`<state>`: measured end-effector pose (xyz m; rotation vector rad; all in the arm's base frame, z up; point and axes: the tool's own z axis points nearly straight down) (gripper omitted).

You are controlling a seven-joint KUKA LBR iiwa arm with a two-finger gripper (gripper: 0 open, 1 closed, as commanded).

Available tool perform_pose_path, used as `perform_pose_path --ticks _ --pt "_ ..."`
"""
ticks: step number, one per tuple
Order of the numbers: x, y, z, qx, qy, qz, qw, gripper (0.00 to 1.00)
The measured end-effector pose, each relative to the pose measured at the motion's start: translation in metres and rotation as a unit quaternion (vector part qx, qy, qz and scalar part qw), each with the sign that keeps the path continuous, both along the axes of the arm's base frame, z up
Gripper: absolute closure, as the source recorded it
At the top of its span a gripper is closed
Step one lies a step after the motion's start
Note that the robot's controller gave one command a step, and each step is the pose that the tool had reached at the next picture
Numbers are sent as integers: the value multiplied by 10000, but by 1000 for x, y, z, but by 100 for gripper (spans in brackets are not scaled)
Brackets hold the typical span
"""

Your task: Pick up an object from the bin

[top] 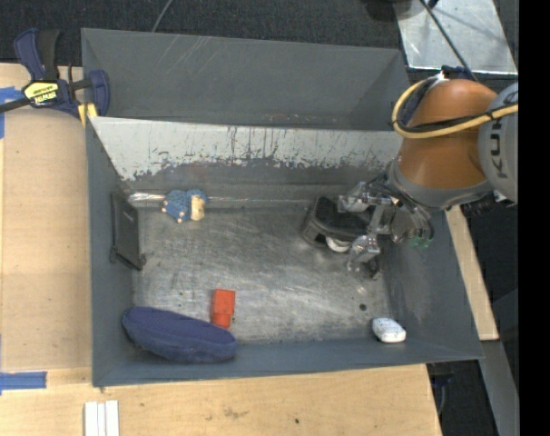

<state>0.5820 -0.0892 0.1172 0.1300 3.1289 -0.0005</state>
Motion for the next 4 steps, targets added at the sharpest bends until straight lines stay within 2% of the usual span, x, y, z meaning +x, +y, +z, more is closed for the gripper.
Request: perform_pose_path --ticks 1,2,3,4 --pt "3 -1 4 -7 -48 -6 10000 100" --pt "0 0 0 -2 4 1 10000 0" --pt "3 -1 4 -9 -47 -4 10000 100" --pt "0 0 0 -3 6 1 10000 0"
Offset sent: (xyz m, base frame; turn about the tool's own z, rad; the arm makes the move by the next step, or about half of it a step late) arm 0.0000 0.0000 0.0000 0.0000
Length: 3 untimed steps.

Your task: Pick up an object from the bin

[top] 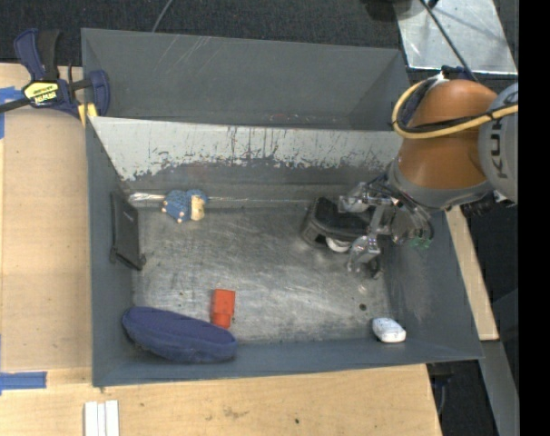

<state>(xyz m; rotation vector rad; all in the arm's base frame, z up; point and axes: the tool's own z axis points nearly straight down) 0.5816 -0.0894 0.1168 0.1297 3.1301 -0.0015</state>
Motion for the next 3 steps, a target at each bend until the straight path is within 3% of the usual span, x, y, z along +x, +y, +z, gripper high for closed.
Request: perform_pose_path --ticks 1,2,3 --pt "3 0 5 -6 -53 -4 10000 100" --pt "42 -9 -1 4 100 1421 9898 100" --pt "43 -8 -11 -13 -18 1412 9900 0"
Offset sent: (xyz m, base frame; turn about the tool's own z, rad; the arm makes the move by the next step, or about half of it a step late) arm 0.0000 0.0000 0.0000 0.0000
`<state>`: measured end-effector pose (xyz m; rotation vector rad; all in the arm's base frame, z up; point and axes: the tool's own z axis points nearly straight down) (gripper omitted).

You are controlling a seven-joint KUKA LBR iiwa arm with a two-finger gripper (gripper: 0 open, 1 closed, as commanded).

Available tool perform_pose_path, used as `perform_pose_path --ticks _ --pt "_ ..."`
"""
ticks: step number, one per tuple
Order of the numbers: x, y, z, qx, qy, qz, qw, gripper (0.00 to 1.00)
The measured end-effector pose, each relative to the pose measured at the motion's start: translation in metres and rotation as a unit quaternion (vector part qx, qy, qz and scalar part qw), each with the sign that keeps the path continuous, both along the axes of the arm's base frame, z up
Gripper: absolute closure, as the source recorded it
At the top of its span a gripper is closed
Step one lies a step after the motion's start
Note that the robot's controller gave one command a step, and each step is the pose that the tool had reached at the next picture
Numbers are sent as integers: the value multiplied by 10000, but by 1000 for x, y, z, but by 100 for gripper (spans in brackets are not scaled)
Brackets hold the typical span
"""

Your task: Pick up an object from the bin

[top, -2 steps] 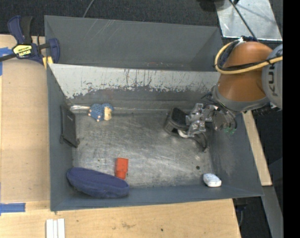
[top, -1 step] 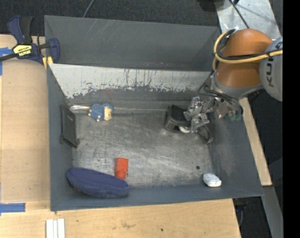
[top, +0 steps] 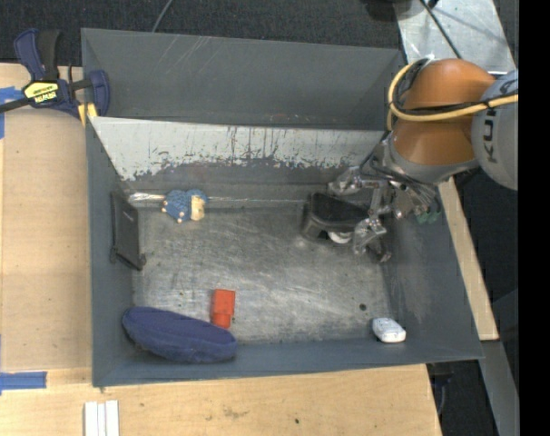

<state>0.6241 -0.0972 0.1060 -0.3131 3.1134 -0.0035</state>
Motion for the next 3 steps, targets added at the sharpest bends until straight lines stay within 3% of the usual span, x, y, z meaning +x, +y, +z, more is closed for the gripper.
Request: perform_pose_path --ticks 1,2,3 --pt "5 -8 -24 37 -20 -548 9985 0" --pt "6 -9 -24 31 -44 -554 9984 100" --pt "-2 -18 119 -3 33 -266 9996 100"
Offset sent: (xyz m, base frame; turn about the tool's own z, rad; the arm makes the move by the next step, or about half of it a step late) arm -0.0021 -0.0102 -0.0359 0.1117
